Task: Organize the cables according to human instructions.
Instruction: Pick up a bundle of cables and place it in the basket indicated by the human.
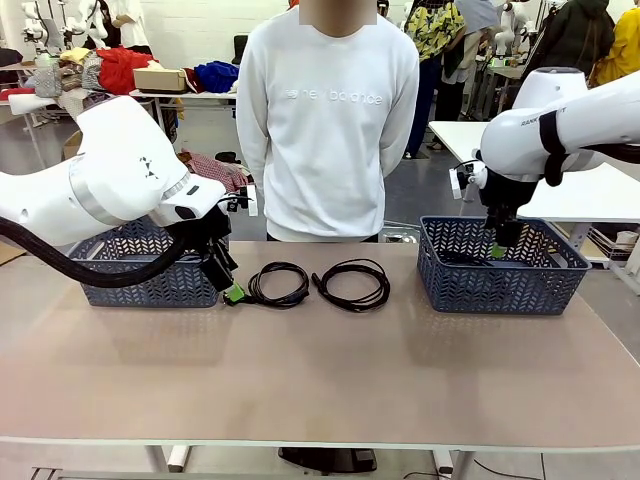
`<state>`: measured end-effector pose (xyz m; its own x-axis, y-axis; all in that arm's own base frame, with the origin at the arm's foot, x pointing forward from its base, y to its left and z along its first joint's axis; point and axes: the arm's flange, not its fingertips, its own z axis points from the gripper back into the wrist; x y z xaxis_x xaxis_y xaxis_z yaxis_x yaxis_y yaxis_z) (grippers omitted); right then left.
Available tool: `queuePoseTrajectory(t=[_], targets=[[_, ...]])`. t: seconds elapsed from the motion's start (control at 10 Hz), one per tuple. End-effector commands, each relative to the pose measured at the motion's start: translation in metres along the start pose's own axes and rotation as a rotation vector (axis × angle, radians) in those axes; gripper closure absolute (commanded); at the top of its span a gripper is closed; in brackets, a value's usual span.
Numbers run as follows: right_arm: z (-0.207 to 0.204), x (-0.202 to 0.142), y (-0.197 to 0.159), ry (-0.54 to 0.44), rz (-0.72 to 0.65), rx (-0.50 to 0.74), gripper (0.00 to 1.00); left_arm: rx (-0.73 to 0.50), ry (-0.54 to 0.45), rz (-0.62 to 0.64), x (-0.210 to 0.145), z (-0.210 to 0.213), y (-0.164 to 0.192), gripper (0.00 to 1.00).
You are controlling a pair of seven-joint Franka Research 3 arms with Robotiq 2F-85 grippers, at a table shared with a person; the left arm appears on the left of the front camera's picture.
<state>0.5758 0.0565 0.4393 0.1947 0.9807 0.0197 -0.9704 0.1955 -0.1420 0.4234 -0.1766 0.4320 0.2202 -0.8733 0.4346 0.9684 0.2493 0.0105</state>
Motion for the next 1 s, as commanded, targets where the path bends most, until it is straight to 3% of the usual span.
queuePoseTrajectory(t=[0.0, 0.5, 0.7, 0.9], targets=[[0.0, -0.001, 0.0, 0.0, -0.001, -0.001, 0.0, 0.005, 0.0, 0.001, -0.001, 0.002, -0.001, 0.0], [0.057, 0.019, 0.06, -0.074, -0.23, 0.055, 0.0, 0.005, 0.0, 0.001, -0.001, 0.002, -0.001, 0.0], [0.063, 0.027, 0.089, -0.094, -0.272, 0.078, 0.0, 0.005, 0.0, 0.001, -0.001, 0.002, -0.001, 0.0], [0.062, 0.037, 0.118, -0.177, -0.29, 0.071, 0.0, 0.005, 0.0, 0.001, -0.001, 0.002, -0.001, 0.0]])
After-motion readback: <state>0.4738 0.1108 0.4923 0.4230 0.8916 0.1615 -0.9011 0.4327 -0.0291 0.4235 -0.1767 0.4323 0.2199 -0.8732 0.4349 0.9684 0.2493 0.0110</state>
